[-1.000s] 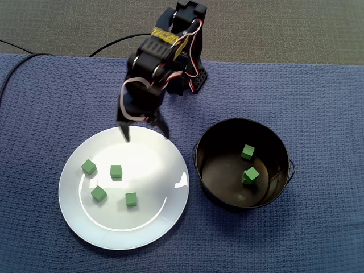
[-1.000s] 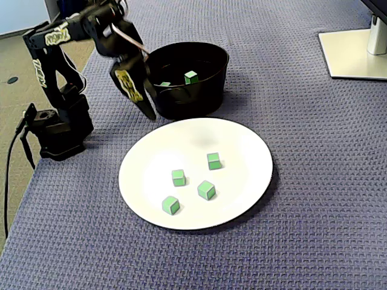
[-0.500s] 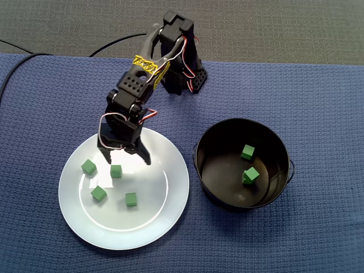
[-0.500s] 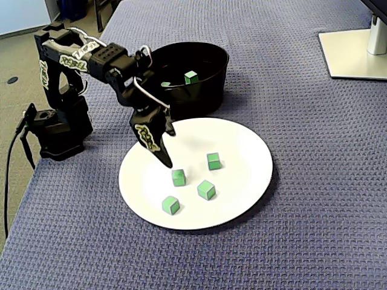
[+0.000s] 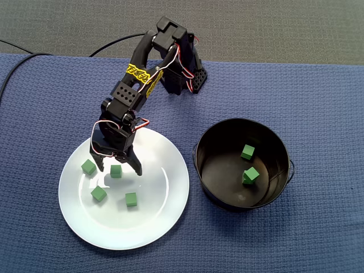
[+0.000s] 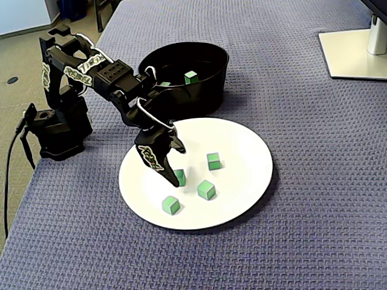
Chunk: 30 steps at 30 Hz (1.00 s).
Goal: Pick up the items on the white plate and put them in the black container.
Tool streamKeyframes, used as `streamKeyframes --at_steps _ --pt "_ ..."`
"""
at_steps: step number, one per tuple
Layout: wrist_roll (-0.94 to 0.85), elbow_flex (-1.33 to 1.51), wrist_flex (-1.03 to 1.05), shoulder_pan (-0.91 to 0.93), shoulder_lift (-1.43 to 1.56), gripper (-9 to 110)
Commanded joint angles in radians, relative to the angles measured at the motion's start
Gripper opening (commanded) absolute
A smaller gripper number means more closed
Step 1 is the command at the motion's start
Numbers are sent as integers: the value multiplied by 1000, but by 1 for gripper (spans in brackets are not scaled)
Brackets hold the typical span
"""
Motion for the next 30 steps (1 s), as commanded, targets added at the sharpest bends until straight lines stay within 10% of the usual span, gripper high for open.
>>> streamKeyframes --at_steps 1,30 --pt "18 -2 -29 5 6 40" --pt "57 141 -144 -23 28 17"
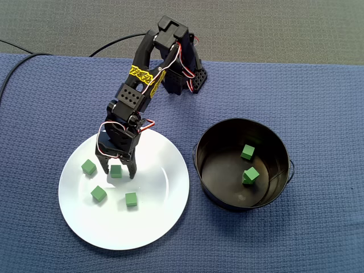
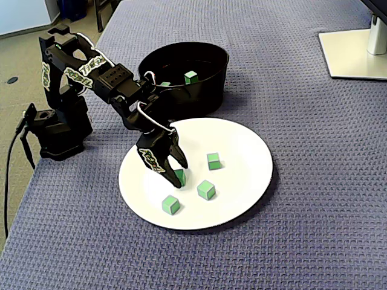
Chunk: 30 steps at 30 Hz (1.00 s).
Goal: Pick up the items on the white plate and put them in the black container.
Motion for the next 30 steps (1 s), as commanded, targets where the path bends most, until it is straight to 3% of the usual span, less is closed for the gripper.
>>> streamKeyframes --at_steps 1,11,17,23,30 --pt "14 8 -11 -6 17 15" --pt "49 26 -18 -6 15 0" --pt "160 26 -8 -12 71 0" --pt "572 -72 86 -25 322 0" --pt "1115 -357 511 -95 713 0"
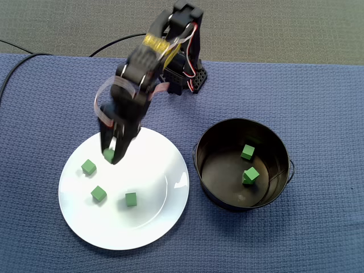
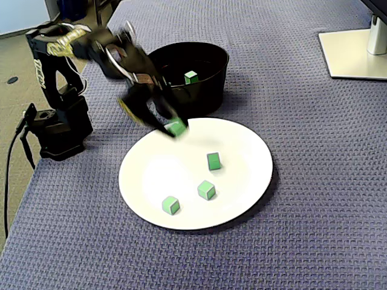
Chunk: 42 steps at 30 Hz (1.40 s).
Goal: Pick up the items on the white plate and put them in the black container.
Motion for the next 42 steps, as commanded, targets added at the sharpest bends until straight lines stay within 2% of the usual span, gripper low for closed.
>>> streamKeyframes --at_steps 1,6,12,17,23,31,32,34,36,38,42 --pt "360 -215 166 -75 275 0" --pt "718 -391 298 -350 403 0" --pt "900 -334 316 -799 282 0" --pt "1011 -262 321 -933 12 0" --pt "989 -221 344 -954 -233 0" --pt "917 -204 322 -950 -416 0" --pt "916 -204 325 -950 -423 5" --pt "904 -213 347 -950 -430 28" --pt "876 -244 402 -946 -419 39" --pt "730 -291 494 -945 -383 43" --pt "327 -356 638 -847 -245 40"
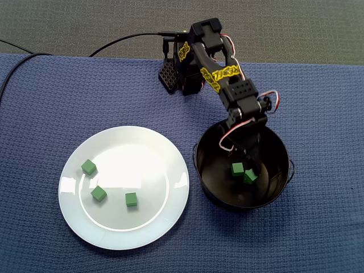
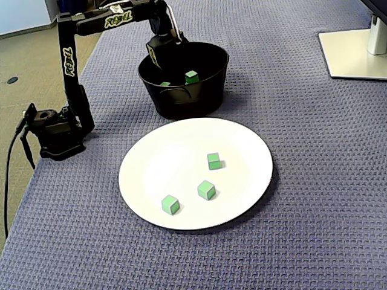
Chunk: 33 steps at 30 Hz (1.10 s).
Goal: Pick up the items on the white plate and put them in the black container.
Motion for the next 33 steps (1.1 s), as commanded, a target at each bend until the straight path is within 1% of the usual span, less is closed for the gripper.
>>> streamKeyframes --at_steps 1,6,9,11,13,16,22,33 --pt "-413 -106 118 118 187 39" --pt "-908 -186 115 368 344 39" --pt "-1138 -144 -38 531 362 39" --pt "-1258 -78 -183 612 353 40" --pt "-1305 -12 -354 676 327 40" --pt "-1355 40 -494 741 262 39" --pt "-1347 37 -509 767 78 41" --pt "-1359 183 -719 798 -77 45"
